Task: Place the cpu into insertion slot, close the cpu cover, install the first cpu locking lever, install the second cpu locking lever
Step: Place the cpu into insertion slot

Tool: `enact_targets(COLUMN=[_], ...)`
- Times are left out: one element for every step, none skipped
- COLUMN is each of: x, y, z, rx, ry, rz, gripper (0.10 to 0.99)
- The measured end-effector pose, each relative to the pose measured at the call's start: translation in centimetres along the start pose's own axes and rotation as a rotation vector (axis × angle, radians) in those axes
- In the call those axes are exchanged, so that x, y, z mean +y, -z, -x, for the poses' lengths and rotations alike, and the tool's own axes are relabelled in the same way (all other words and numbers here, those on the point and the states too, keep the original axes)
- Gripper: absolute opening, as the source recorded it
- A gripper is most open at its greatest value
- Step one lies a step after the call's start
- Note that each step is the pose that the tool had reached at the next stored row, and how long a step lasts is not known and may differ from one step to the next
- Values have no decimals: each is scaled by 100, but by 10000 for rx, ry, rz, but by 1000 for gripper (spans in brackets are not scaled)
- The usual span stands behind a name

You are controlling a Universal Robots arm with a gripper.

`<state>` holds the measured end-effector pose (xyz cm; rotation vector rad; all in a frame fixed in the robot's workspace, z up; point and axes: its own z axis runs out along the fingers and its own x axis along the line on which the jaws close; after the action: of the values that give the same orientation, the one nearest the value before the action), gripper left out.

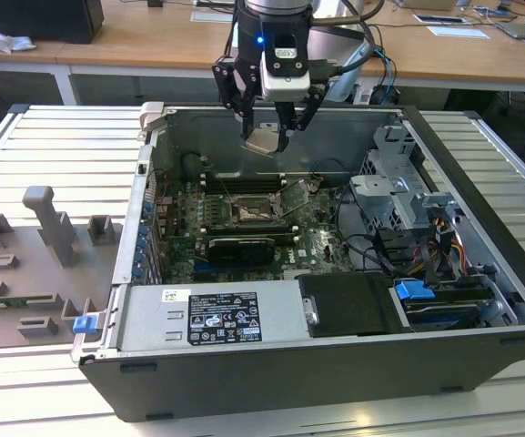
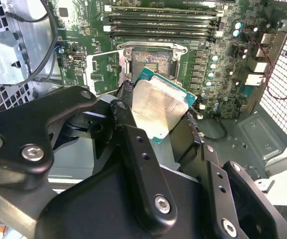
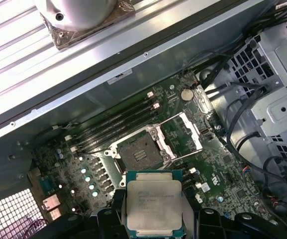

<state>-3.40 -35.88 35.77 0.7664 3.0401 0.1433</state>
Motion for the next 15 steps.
enact_targets(x=[0,0,0,0,-1,-1,-1,-1,-1,-2,-2,-2,-2,-2,-2], y=[-1,-3,-7,-9,-13,-15,-17,-20,-21,-24,-25,-26,-27,-29,-30], z=[0,0,0,1,1,1,1,1,1,1,1,1,1,1,1], rx=[-3,-10,-19,-27,-40,-50,-60,-72,-80,-91,-95,-99,-102,-105,-108], ry=[-39,-118,-235,-317,-458,-579,-684,-828,-913,-1041,-1088,-1127,-1157,-1187,-1225], rz=[2,5,7,7,10,10,12,16,18,20,21,22,23,24,24], gripper=[537,537,537,537,537,537,537,537,537,537,537,537,537,537,537])
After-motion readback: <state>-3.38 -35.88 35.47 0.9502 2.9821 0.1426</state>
